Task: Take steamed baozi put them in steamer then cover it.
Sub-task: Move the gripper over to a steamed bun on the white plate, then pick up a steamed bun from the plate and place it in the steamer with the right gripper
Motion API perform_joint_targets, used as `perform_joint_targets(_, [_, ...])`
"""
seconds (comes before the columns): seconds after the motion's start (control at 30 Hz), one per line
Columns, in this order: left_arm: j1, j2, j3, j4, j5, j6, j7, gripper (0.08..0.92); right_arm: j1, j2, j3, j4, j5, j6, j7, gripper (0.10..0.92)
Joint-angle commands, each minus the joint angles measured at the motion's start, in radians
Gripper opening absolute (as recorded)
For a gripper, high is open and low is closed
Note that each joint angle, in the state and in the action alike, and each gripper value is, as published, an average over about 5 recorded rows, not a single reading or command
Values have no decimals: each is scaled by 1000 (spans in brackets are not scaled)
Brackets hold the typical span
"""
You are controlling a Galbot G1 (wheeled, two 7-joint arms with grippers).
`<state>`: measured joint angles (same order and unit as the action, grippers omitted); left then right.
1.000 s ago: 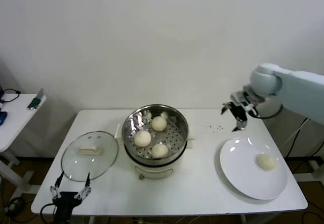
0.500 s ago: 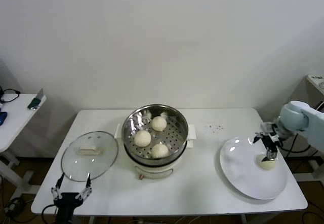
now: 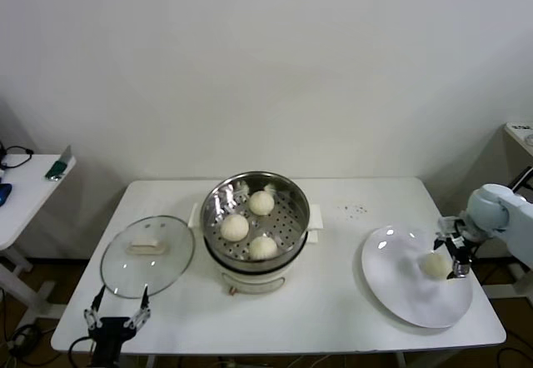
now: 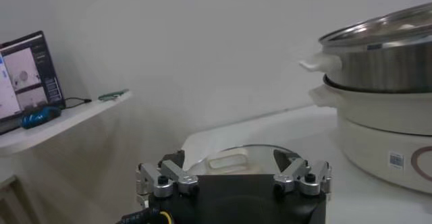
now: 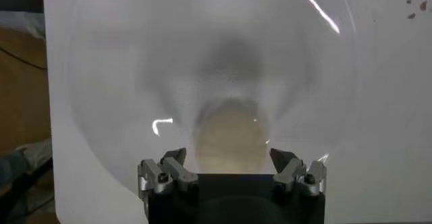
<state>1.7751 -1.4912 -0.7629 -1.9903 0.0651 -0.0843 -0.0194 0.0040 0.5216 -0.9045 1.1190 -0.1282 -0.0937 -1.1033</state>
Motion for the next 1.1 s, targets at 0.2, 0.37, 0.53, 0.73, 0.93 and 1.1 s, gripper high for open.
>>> perform_joint_targets(0.2, [-9,-3,0,11,9,2,-1,823,-51,64,34,-94,-52,16,-6,823])
perform_joint_targets(0.37, [-16,-3,1,16,10,4,-2,823,-52,74,36,-110,-65,30,-8,823])
perform_joint_targets(0.53, [-19,-5,3,18,13,4,-2,823,-43,88,33,-117,-61,30,-8,800])
perform_joint_targets(0.73, [-19,-4,2,17,13,5,-2,823,-27,90,19,-115,-50,31,-12,724])
perform_joint_targets(0.93, [-19,-4,4,14,12,5,-2,823,74,71,-54,-74,58,1,-8,706])
perform_joint_targets(1.1, [-19,-6,15,8,14,3,-2,823,336,82,-249,-34,248,-48,4,704])
